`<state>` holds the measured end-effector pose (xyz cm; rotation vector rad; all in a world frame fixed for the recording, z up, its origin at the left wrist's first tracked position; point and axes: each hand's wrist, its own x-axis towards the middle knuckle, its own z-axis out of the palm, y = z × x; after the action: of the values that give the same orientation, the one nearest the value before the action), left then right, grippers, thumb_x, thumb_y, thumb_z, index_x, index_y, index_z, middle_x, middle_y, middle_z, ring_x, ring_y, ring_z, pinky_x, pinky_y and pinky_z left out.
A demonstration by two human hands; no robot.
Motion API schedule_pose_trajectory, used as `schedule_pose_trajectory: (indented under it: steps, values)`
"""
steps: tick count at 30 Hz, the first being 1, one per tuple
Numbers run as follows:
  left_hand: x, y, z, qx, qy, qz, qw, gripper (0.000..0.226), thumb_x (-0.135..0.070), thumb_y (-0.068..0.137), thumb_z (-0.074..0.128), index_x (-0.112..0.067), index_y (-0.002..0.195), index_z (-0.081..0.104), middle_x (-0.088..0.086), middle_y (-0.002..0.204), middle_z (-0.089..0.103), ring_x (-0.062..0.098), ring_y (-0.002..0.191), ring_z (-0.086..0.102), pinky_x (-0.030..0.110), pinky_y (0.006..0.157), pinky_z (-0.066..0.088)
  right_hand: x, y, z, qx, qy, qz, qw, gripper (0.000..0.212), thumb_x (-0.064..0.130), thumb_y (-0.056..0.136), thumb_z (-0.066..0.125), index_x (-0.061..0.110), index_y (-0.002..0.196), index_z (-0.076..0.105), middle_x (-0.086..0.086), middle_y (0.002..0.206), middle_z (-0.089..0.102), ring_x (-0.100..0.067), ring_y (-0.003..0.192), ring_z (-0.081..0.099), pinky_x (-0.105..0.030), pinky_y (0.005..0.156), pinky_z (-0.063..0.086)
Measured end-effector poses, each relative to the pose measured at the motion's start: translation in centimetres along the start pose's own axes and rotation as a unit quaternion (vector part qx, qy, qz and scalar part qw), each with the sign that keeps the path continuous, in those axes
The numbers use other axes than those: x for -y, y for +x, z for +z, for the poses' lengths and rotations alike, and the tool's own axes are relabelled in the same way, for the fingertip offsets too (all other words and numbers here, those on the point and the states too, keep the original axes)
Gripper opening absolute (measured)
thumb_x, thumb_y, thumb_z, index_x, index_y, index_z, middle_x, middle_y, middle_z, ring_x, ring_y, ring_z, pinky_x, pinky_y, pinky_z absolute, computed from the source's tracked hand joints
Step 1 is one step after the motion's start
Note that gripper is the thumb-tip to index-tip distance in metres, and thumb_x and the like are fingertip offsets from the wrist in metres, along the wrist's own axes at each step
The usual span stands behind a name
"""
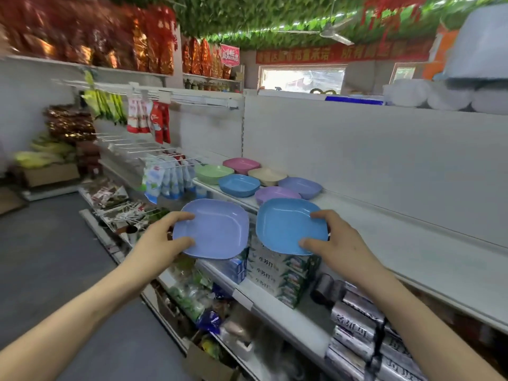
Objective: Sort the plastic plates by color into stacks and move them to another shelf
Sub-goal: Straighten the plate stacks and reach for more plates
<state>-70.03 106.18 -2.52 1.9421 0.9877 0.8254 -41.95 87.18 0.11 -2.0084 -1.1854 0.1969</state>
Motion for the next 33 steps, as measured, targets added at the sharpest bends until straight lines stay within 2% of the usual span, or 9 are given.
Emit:
schedule_pose_trajectory:
  steps: [4, 7, 11, 15, 20, 22, 27, 29, 33]
  values:
    - [2.9, 1.2, -3.5, -0.009, -0.007, -0.013, 1.000, 0.040, -0.017, 0.096, 0.066, -0.040, 0.129, 0.059, -0.013, 0.115, 0.060, 0.038, 0.089, 0.066, 0.042, 0.071, 0.053, 2.5, 1.5, 4.2, 0.022, -0.007, 0.001, 1.000, 0.059, 0.033, 0.087, 0.074, 0.029, 0.139, 0.047, -0.001, 0.123, 0.055, -0.020, 0.101, 0.058, -0.032, 0.078, 0.043]
    - [4.3, 2.7, -5.0, -0.014, -0.014, -0.002, 1.000, 0.043, -0.018, 0.096, 0.067, -0.042, 0.130, 0.058, -0.013, 0.137, 0.052, 0.019, 0.106, 0.062, 0.033, 0.079, 0.052, 3.8, 3.0, 6.5, 0.023, -0.005, -0.007, 1.000, 0.057, 0.037, 0.086, 0.073, 0.031, 0.137, 0.047, 0.001, 0.120, 0.056, -0.018, 0.093, 0.061, -0.033, 0.077, 0.046]
    - [6.0, 5.3, -6.4, -0.015, -0.018, -0.002, 1.000, 0.043, -0.022, 0.095, 0.068, -0.047, 0.129, 0.058, -0.013, 0.145, 0.048, 0.018, 0.118, 0.058, 0.041, 0.090, 0.050, 5.4, 5.9, 9.0, 0.019, -0.012, -0.026, 0.999, 0.058, 0.039, 0.088, 0.072, 0.030, 0.140, 0.047, 0.001, 0.122, 0.057, -0.018, 0.099, 0.061, -0.034, 0.081, 0.049]
    - [7.4, 8.7, -7.9, -0.024, -0.004, -0.009, 1.000, 0.042, -0.023, 0.095, 0.068, -0.049, 0.127, 0.057, -0.008, 0.144, 0.049, 0.022, 0.102, 0.060, 0.039, 0.082, 0.050, 6.7, 9.6, 11.6, 0.012, -0.007, -0.046, 0.999, 0.060, 0.042, 0.089, 0.071, 0.030, 0.142, 0.046, 0.005, 0.127, 0.056, -0.018, 0.107, 0.060, -0.037, 0.090, 0.049]
    - [8.1, 14.7, -10.2, -0.055, 0.024, -0.009, 0.998, 0.041, -0.021, 0.096, 0.066, -0.046, 0.128, 0.057, -0.006, 0.140, 0.050, 0.038, 0.085, 0.064, 0.042, 0.067, 0.053, 8.0, 15.6, 14.4, 0.007, -0.003, -0.066, 0.998, 0.056, 0.039, 0.091, 0.070, 0.031, 0.141, 0.045, 0.003, 0.124, 0.056, -0.008, 0.089, 0.060, -0.022, 0.068, 0.043]
    - [7.9, 17.6, -11.1, -0.061, 0.040, -0.002, 0.997, 0.041, -0.022, 0.096, 0.067, -0.047, 0.127, 0.057, -0.007, 0.144, 0.048, 0.027, 0.080, 0.066, 0.038, 0.067, 0.054, 8.4, 18.1, 15.0, 0.002, 0.006, -0.065, 0.998, 0.055, 0.037, 0.091, 0.069, 0.030, 0.140, 0.045, 0.002, 0.122, 0.056, -0.011, 0.084, 0.061, -0.017, 0.062, 0.045]
    - [7.1, 24.0, -11.5, -0.072, 0.051, 0.026, 0.996, 0.041, -0.023, 0.097, 0.066, -0.046, 0.129, 0.056, -0.007, 0.148, 0.046, 0.015, 0.071, 0.065, 0.031, 0.065, 0.051, 8.0, 23.6, 15.6, -0.023, 0.001, -0.063, 0.998, 0.056, 0.041, 0.089, 0.071, 0.032, 0.138, 0.046, 0.008, 0.126, 0.056, -0.014, 0.104, 0.054, -0.031, 0.081, 0.039]
    - [7.3, 26.2, -11.0, -0.068, 0.047, 0.031, 0.996, 0.040, -0.022, 0.097, 0.065, -0.045, 0.128, 0.057, 0.010, 0.142, 0.051, 0.009, 0.058, 0.057, 0.024, 0.056, 0.045, 7.6, 25.3, 15.6, -0.033, -0.008, -0.054, 0.998, 0.056, 0.041, 0.089, 0.072, 0.032, 0.138, 0.047, 0.008, 0.124, 0.057, -0.014, 0.102, 0.054, -0.030, 0.079, 0.038]
    - [8.6, 30.7, -9.6, -0.045, 0.033, 0.046, 0.997, 0.038, -0.022, 0.098, 0.065, -0.046, 0.126, 0.057, 0.003, 0.130, 0.057, 0.010, 0.046, 0.051, 0.025, 0.049, 0.043, 6.6, 27.3, 15.8, -0.046, -0.018, -0.035, 0.998, 0.053, 0.040, 0.089, 0.072, 0.035, 0.136, 0.047, 0.012, 0.119, 0.057, -0.001, 0.086, 0.058, -0.017, 0.069, 0.040]
